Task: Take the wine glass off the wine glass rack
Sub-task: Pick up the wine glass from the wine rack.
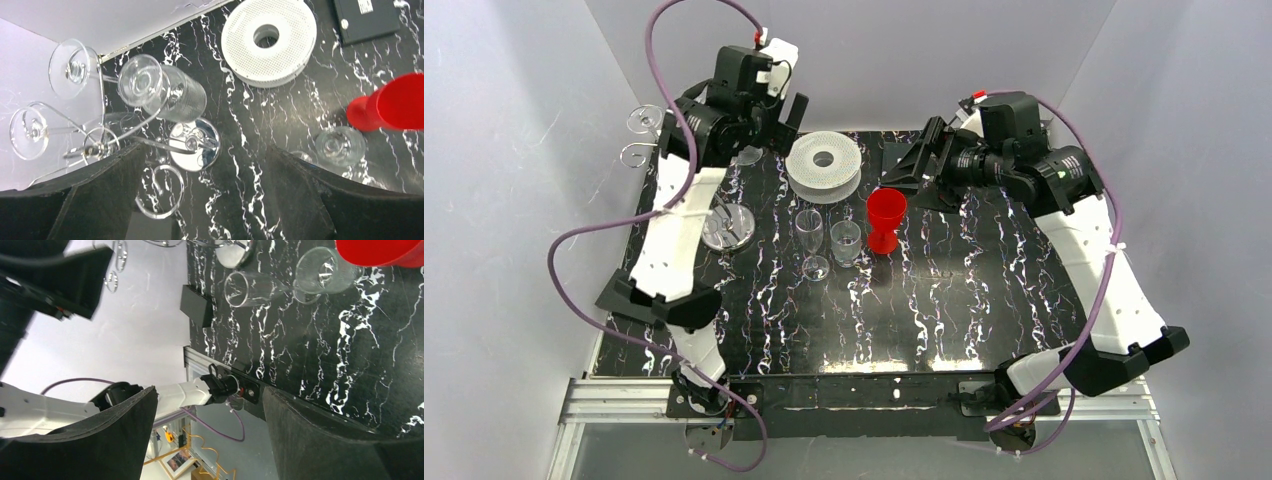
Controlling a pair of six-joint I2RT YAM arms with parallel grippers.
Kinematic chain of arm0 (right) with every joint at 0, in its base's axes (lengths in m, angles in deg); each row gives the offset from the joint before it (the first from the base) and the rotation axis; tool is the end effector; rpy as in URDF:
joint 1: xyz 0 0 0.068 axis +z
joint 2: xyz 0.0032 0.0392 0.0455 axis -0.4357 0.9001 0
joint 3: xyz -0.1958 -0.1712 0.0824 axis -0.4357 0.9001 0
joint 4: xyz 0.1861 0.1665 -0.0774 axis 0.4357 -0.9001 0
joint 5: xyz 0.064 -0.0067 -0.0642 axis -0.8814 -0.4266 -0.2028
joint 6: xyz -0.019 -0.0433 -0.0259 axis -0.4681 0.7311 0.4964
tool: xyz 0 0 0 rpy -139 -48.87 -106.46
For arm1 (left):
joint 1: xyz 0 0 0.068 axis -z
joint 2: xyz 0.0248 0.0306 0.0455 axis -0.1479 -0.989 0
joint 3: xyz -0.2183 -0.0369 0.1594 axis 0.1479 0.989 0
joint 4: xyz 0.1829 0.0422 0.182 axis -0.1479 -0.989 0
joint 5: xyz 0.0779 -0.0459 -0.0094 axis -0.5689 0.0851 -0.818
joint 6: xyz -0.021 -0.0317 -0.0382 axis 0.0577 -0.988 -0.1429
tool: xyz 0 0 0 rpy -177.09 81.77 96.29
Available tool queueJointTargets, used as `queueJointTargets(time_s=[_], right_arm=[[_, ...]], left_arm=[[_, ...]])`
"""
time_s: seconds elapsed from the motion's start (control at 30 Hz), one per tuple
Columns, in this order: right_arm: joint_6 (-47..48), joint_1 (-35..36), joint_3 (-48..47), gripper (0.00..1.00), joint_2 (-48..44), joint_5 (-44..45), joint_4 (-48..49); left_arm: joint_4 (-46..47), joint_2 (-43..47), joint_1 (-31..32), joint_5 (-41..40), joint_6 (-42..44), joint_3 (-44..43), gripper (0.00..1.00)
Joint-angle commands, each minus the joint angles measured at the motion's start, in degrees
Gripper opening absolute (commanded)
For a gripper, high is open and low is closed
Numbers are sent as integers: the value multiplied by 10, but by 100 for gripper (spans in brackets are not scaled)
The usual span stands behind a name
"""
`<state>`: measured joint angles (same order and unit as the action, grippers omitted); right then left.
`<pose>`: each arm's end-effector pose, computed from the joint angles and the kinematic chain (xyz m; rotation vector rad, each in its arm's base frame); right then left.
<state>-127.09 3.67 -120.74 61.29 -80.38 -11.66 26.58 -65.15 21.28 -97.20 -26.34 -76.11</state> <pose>0.2138 0.1355 0.4861 0.2407 2.3110 1.1926 0.2843 -0.1476 0.5879 0.1970 1.5188 -0.0218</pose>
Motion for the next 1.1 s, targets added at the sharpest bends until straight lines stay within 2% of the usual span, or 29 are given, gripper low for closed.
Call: queueJointTargets(time_s=[0.0, 0.07, 0.17, 0.23, 0.33, 0.43, 0.6, 0.87, 1.07], right_arm=[[31, 0, 2, 85, -3, 2, 36], [37, 0, -5, 85, 14, 8, 39], [47, -2, -87, 85, 68, 4, -12], [53, -2, -116, 85, 94, 2, -33], [56, -2, -116, 85, 99, 8, -33], [45, -2, -113, 85, 97, 14, -24], [45, -2, -113, 85, 102, 11, -28], [83, -3, -117, 85, 106, 9, -34], [148, -22, -203, 85, 150, -14, -77]], left_arm=[[35, -27, -33, -12, -21, -41, 87], [64, -26, -48, -4, -35, -17, 87], [62, -37, -67, -3, -39, -23, 87], [72, -30, -83, -4, -49, 3, 87], [78, -25, -96, -3, -52, 23, 87], [58, -35, -113, -7, -47, 1, 87], [58, -38, -157, 39, -115, 9, 87], [78, -68, -163, 50, -138, -4, 86], [100, -75, -166, 60, -138, 2, 83]])
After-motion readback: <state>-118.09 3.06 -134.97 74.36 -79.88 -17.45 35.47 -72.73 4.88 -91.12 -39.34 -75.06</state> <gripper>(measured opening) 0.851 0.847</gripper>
